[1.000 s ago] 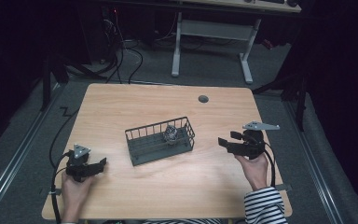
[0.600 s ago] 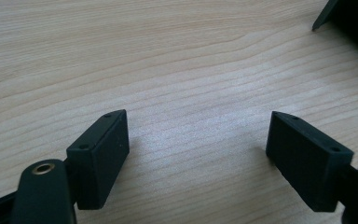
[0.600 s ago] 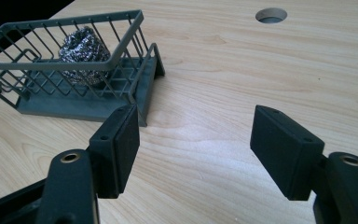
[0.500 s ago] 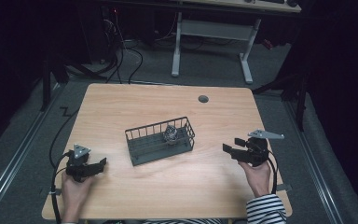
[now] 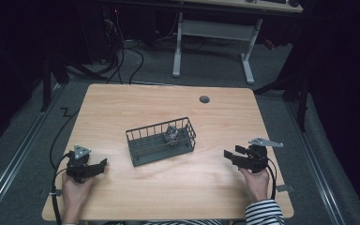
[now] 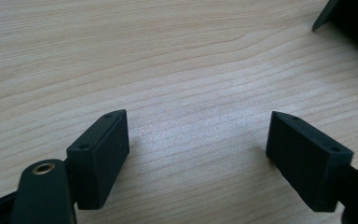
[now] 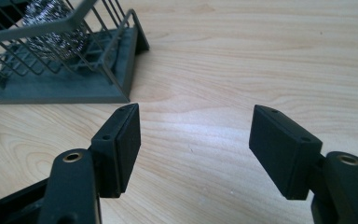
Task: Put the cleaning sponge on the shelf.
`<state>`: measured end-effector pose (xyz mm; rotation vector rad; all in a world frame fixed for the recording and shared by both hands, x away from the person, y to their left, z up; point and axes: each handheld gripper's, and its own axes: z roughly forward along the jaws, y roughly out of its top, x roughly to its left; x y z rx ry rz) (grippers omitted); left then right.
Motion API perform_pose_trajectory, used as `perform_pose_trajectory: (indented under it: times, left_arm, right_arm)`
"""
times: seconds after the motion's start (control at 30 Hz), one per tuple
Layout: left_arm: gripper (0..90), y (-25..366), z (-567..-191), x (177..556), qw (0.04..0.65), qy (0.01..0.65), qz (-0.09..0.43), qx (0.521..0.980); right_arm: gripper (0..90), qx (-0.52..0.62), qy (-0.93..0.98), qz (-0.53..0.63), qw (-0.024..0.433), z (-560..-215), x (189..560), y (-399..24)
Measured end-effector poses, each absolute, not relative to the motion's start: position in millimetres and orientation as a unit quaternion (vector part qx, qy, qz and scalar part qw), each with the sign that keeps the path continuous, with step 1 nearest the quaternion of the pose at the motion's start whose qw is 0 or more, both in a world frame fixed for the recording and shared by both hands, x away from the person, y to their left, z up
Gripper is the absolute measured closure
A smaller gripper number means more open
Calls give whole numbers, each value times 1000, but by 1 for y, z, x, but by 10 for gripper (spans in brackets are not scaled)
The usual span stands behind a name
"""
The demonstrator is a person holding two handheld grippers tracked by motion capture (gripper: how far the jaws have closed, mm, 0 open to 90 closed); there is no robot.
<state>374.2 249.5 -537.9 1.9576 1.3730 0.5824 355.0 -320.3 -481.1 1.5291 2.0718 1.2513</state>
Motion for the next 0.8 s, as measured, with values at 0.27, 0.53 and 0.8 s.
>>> perform_pose_trajectory:
  times: [0.27, 0.53, 0.8]
  left_arm:
    - [217, 250, -538, 374, 334, 526, 223, 750]
    - [217, 250, -538, 374, 334, 526, 223, 750]
    - [218, 249, -538, 374, 334, 527, 224, 749]
  right_arm:
    - [348, 537, 716, 420, 152, -495, 354, -321]
    - [348, 540, 720, 404, 165, -506, 352, -321]
    - [347, 538, 729, 378, 193, -515, 352, -319]
